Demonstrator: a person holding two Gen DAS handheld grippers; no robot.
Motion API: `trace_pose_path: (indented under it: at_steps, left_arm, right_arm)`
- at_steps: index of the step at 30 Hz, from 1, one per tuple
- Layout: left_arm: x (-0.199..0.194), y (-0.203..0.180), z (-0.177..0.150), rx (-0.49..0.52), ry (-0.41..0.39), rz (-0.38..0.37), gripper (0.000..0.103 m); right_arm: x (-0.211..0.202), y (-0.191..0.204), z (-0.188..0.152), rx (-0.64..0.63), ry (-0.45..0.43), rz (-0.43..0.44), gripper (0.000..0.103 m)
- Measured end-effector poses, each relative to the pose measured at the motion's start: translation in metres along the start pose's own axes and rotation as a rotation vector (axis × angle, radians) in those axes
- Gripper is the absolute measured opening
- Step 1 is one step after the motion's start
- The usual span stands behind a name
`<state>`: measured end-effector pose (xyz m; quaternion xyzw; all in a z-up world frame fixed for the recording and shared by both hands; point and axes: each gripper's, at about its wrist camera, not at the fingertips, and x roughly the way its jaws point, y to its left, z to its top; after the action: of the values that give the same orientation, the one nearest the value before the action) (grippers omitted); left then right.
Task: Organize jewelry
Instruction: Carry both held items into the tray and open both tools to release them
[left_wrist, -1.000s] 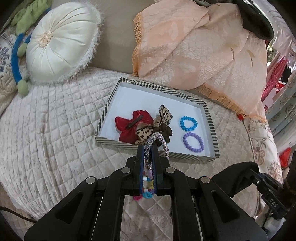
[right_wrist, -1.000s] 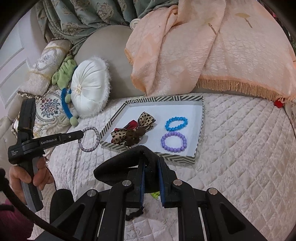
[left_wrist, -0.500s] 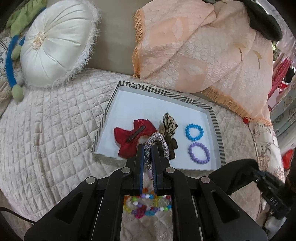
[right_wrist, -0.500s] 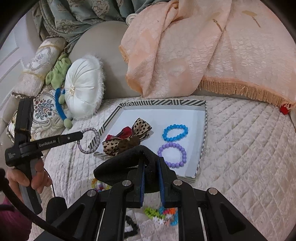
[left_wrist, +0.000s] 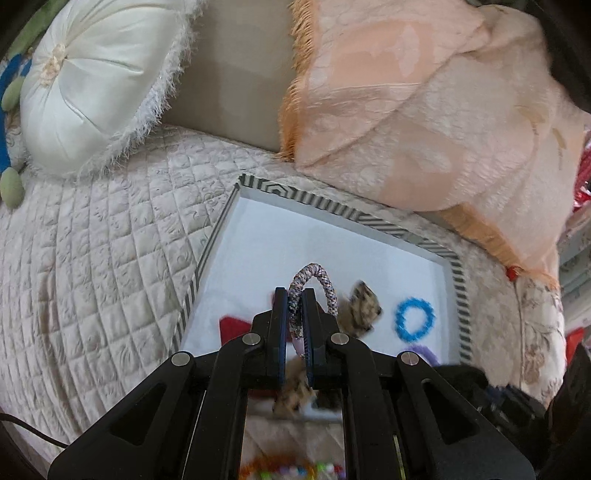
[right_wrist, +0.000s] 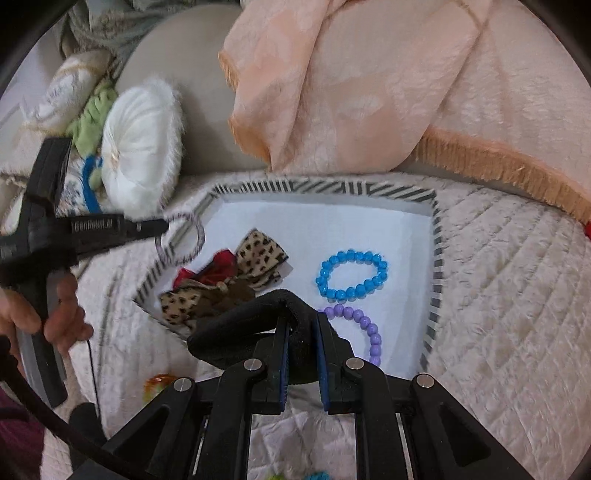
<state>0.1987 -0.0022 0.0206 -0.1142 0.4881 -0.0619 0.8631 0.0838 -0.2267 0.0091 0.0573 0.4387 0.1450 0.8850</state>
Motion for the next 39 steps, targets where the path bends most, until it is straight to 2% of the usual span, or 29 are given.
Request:
trace_pose_path:
  at_steps: [7, 19, 21, 23, 26, 28, 30, 31, 33, 39]
  left_arm:
    - [0.043, 0.015, 0.008, -0.035, 0.043, 0.061, 0.006]
    - [0.061, 0.021, 0.004, -0.023, 0.069, 0.088, 0.006]
    - [0.060, 0.020, 0.003, -0.018, 0.066, 0.095, 0.006]
    - [0.059, 0.020, 0.000, -0.019, 0.063, 0.099, 0.006]
    - [0.056, 0.020, -0.001, -0.013, 0.059, 0.108, 0.008]
    - [0.054, 0.020, -0.001, -0.004, 0.061, 0.120, 0.016]
    - [0.049, 0.019, -0.003, 0.000, 0.061, 0.120, 0.035]
    - [0.046, 0.019, -0.004, 0.001, 0.057, 0.118, 0.038]
    - [0.040, 0.017, -0.007, 0.008, 0.049, 0.125, 0.041]
    - [0.022, 0.014, -0.014, 0.004, 0.049, 0.123, 0.042]
  right_arm:
    - [0.042, 0.006, -0.002, -0.037, 0.063, -0.001, 0.012]
    - [0.047, 0.013, 0.001, -0.088, 0.065, -0.019, 0.013]
    - [0.047, 0.012, 0.003, -0.080, 0.070, -0.028, 0.020]
    - [0.044, 0.009, 0.004, -0.056, 0.066, -0.019, 0.040]
    - [0.036, 0.007, 0.003, -0.041, 0.053, -0.004, 0.040]
    - [0.030, 0.007, 0.004, -0.044, 0.040, -0.009, 0.040]
    - [0.022, 0.007, 0.002, -0.038, 0.028, -0.003, 0.040]
    - [0.018, 0.006, 0.001, -0.034, 0.023, -0.002, 0.040]
    - [0.011, 0.006, 0.000, -0.027, 0.014, -0.006, 0.040]
    - [0.002, 0.008, -0.007, -0.018, 0.020, -0.022, 0.040]
